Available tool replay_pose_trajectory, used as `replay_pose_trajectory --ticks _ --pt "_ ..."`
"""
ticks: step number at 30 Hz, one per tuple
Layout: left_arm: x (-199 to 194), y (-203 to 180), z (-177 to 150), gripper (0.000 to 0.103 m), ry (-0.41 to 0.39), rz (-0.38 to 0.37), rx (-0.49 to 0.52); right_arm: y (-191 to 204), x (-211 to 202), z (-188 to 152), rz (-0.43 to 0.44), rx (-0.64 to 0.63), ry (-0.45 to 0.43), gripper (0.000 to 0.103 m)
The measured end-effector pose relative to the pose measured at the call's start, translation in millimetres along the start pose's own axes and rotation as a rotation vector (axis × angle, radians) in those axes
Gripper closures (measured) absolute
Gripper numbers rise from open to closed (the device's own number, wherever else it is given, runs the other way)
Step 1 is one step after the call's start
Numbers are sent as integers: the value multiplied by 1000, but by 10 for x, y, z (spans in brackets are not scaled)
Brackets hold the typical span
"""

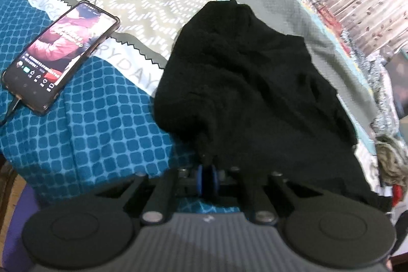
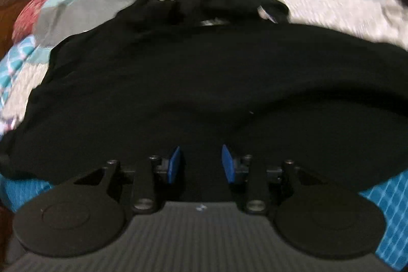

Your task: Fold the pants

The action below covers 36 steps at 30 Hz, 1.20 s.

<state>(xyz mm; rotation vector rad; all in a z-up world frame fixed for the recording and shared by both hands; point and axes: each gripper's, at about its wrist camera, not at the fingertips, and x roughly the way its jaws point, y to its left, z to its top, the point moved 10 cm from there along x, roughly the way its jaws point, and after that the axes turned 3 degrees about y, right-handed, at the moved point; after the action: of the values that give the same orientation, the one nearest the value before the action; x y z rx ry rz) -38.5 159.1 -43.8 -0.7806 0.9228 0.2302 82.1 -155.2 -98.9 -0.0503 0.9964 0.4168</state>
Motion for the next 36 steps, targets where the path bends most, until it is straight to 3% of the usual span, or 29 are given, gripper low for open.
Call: replay_pose_trajectory --ticks 2,6,9,11,13,14,17,20,21,22,23,24,26,28,29,31,33,36 --pt "-132 16 25 88 -10 -32 -7 -14 -62 103 31 0 1 63" --pt "-510 83 325 71 -146 -48 -15 -227 -268 510 100 130 -97 63" --pt "-522 55 646 70 -192 -26 -19 -485 -326 991 80 194 -184 62" --pt "-403 -47 839 69 -199 -2 8 -679 -246 1309 30 239 -225 49" --pt "-201 -210 1060 58 -218 32 81 -895 -102 1565 -2 275 -259 37" --pt "-80 -273 1174 51 -226 62 113 -981 1 1672 -14 292 -260 33" --pt "324 -457 1508 47 -213 110 168 -1188 495 1941 -23 375 -200 31" --pt "758 -561 1827 25 -194 153 168 -1265 990 2061 -3 439 -94 32" --pt "884 -594 1922 24 -194 164 171 -1226 1069 2055 8 436 -66 35" --pt "984 -585 1954 24 -187 173 180 -1119 1123 2082 5 378 -52 61" --pt "1111 -612 2011 28 -177 187 189 -1009 1148 2132 -1 298 -38 79" --pt "1247 -637 2050 42 -158 201 199 -918 1126 2185 -13 230 -35 80" --pt "1473 -665 2054 70 -99 205 214 -884 911 2425 -90 65 -109 83" --pt "1521 -698 2041 78 -96 207 229 -1034 535 2763 -241 -80 -253 83" --pt "1512 -727 2023 90 -99 193 249 -1169 334 2917 -333 -121 -324 83" --pt "1429 -775 1979 94 -115 177 285 -1538 -115 3169 -567 -175 -473 83" --pt "1340 -756 1908 95 -124 152 307 -1829 -341 3203 -705 -197 -525 80" --pt "1250 -715 1887 95 -117 125 292 -2193 -222 2901 -740 -183 -404 60"
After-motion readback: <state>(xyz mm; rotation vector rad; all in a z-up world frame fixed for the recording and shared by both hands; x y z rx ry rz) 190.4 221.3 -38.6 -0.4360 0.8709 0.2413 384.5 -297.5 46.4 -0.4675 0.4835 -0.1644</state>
